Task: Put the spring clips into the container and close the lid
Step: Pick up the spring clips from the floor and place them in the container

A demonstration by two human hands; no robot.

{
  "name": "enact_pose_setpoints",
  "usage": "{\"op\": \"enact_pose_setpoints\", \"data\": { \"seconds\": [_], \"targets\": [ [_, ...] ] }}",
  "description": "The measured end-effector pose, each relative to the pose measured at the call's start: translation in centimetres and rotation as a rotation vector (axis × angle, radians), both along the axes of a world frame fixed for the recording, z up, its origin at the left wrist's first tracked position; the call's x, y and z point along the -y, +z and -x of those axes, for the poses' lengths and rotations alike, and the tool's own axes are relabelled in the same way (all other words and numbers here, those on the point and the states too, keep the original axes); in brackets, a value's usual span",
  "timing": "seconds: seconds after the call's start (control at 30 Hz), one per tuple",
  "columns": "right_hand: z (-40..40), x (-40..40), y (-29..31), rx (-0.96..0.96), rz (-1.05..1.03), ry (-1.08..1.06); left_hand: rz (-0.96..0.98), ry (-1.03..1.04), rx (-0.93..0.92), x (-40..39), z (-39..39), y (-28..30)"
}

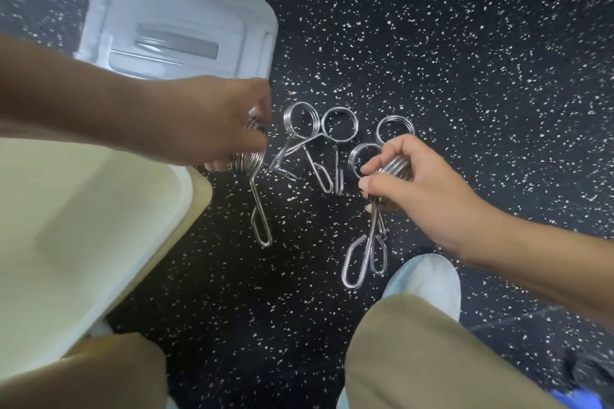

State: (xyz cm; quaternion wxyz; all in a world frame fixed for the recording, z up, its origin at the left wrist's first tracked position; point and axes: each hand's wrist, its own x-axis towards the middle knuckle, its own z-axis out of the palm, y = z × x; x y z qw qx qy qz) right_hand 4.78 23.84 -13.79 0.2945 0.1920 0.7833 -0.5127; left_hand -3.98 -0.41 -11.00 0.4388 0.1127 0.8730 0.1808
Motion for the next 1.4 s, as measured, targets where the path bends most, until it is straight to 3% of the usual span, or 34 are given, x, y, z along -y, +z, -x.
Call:
{"op": "enact_pose_setpoints", "data": {
  "seconds": [0.2, 0.4, 0.63, 0.93, 1.2, 1.4],
  "targets": [
    [0.5, 1.1, 1.3, 0.029, 0.167, -0.072, -0.073, 0.094, 0.021, 2.1, -1.3, 3.3],
    [0.7, 3.3, 1.9, 0.073, 0.330, -0.235, -0.238, 0.360, -0.007, 4.7, -3.6, 6.3],
    [1.5, 7.8, 3.4, 0.236, 0.693, -0.479, -0.416, 0.543, -0.040, 7.3, -6.4, 7.7],
    [3.6, 14.2, 6.3, 0.306, 0.840, -0.448, -0.583, 0.949, -0.099, 12.8, -10.4, 8.1],
    [4.3, 17.5, 7.7, 0.284, 0.693, -0.243, -0.482, 1.154, -0.171, 18.3, -12.7, 6.8],
    [4.7, 20.0, 7.6, 0.281, 0.621, -0.135, -0.234, 1.065, -0.307, 19.0, -12.1, 3.8]
  ]
}}
